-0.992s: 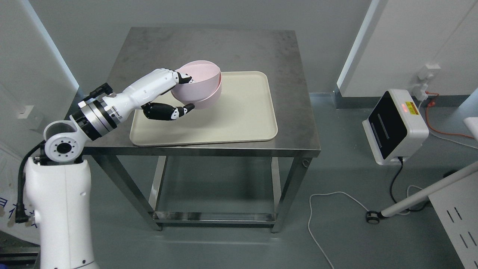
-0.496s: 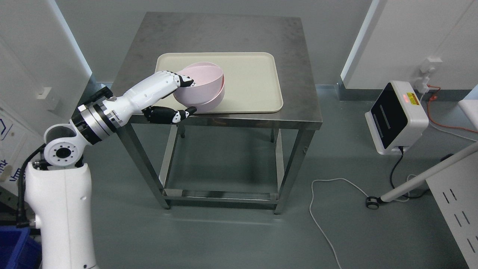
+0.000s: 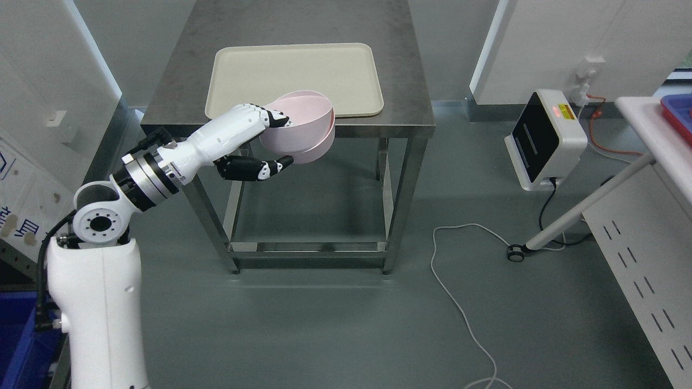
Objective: Stack pink IKEA bowls on left shelf middle
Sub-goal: 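Carry the stacked bowls toward the blue bin shelf while turning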
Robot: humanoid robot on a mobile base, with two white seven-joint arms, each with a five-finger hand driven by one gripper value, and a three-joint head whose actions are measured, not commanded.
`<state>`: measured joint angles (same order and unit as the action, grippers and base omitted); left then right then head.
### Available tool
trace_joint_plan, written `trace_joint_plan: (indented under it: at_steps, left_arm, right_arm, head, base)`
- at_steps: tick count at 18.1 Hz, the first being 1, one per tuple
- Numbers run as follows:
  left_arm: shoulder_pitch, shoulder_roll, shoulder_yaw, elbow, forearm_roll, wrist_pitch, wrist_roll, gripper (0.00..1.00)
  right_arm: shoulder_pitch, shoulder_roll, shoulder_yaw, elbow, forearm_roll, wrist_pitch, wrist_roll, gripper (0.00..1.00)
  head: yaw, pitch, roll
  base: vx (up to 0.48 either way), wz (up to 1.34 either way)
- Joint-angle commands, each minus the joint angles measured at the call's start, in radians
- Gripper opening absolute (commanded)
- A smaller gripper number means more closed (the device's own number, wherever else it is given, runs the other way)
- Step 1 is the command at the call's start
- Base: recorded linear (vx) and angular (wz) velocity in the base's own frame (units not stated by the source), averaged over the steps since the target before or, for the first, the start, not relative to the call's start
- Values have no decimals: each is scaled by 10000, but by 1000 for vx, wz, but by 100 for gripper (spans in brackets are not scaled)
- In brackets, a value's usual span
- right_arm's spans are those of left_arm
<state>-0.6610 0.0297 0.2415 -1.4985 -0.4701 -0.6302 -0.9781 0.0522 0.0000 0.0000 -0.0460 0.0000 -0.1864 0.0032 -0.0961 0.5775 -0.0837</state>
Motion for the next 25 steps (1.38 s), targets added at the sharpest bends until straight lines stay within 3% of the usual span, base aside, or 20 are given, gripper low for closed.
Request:
trace_joint_plan:
  at_steps: [1, 22, 25]
  left_arm:
    - [29, -6, -37, -48, 22, 13, -6, 5]
    - [-384, -123, -191, -17, 53, 150, 9, 5]
    - [-584, -123, -756, -17, 38, 242, 40, 5]
  right_arm:
    - [0, -175, -107, 0, 77, 8, -1, 100]
    - [0, -175, -92, 0, 77, 8, -1, 100]
    - [0, -175, -92, 0, 77, 8, -1, 100]
  head:
    - [0, 0, 0]
    - [0, 0, 0]
    - [0, 0, 0]
  base:
    - [-322, -158]
    - [-313, 59]
    - [-249, 225]
